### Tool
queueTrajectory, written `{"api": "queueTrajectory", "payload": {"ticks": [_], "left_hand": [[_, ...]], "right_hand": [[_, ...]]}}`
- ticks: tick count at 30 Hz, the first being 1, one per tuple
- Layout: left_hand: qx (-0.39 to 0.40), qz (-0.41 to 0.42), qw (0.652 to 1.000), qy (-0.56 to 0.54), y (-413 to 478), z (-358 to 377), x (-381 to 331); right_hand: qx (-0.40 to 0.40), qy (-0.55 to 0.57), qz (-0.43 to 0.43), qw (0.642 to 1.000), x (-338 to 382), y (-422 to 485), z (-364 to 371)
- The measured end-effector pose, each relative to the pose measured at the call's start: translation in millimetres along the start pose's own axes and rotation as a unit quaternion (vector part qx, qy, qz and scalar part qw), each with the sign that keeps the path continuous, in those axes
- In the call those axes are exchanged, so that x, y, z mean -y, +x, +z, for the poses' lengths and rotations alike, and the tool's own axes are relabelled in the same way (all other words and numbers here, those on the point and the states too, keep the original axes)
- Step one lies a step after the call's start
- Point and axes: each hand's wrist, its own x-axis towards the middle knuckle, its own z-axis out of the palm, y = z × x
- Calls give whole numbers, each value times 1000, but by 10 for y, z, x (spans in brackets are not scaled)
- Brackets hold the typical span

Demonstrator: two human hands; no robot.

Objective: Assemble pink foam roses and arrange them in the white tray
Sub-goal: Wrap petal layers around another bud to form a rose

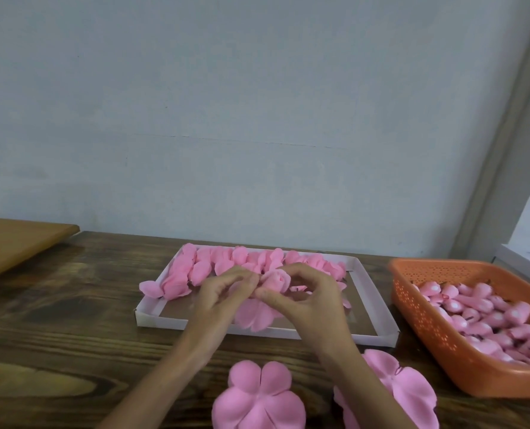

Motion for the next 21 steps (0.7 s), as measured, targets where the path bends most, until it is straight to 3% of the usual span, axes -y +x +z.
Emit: {"api": "queueTrajectory", "payload": {"ticks": [10,16,21], "left_hand": [[-39,-30,995,-83,36,7,41],[-101,-85,985,-115,24,15,110],[-111,-51,988,-90,8,50,69]], "right_hand": [[-34,52,-10,998,29,13,-56],[37,111,-10,993,14,-1,-52],[72,86,-24,993,4,-12,-40]]}}
